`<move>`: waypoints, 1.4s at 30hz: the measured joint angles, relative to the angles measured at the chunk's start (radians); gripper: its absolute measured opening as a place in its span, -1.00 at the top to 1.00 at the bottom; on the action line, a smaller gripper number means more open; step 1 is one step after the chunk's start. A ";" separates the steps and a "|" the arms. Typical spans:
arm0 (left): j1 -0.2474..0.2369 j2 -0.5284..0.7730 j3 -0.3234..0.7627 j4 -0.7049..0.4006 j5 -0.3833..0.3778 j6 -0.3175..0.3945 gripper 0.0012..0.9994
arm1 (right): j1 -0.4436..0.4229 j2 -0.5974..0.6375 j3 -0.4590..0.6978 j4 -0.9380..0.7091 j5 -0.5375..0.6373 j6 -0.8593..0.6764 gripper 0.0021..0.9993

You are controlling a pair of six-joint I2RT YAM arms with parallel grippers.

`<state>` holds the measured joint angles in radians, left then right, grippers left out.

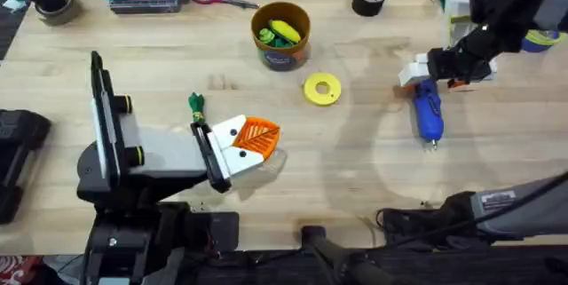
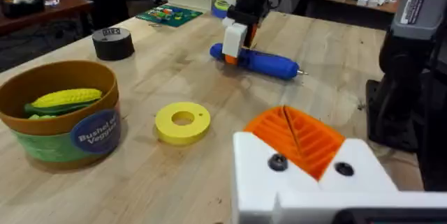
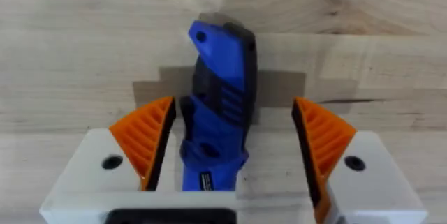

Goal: Pick up the gripper from the table and insert it into the empty holder that is missing its gripper. Then pick up a screw, insert it into the mounting hole, and use the screwdriver to tighten it. Finally, clean up the table by picking up the vegetable and placing it into the bucket.

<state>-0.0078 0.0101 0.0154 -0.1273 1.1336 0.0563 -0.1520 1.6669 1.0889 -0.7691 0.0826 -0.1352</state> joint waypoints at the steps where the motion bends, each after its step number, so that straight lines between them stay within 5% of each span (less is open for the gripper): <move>1: 0.000 0.000 0.000 0.000 0.000 0.000 0.99 | 0.000 0.008 0.000 0.006 0.000 0.000 -1.00; 17: 0.000 0.000 0.000 0.000 0.000 0.000 0.99 | 0.000 0.052 0.000 0.025 -0.039 0.000 -0.99; 29: 0.000 0.000 0.000 0.000 0.000 0.000 0.99 | 0.000 0.052 0.000 0.006 -0.043 -0.007 -0.65; 34: 0.000 0.000 0.000 0.000 0.000 0.000 0.99 | 0.000 0.052 0.000 0.007 -0.043 -0.009 -0.30; 37: 0.000 0.000 0.000 0.000 0.000 0.000 0.99 | 0.000 0.052 0.000 0.014 -0.041 -0.008 0.25; 39: 0.000 0.000 0.000 0.000 0.000 0.000 0.99 | -0.001 0.052 0.000 0.020 -0.047 -0.011 0.80; 42: 0.000 0.000 0.000 0.000 0.000 0.000 0.99 | 0.000 0.053 -0.001 0.024 -0.061 -0.007 0.95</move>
<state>-0.0078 0.0101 0.0154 -0.1276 1.1336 0.0563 -0.1524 1.7199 1.0879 -0.7449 0.0212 -0.1424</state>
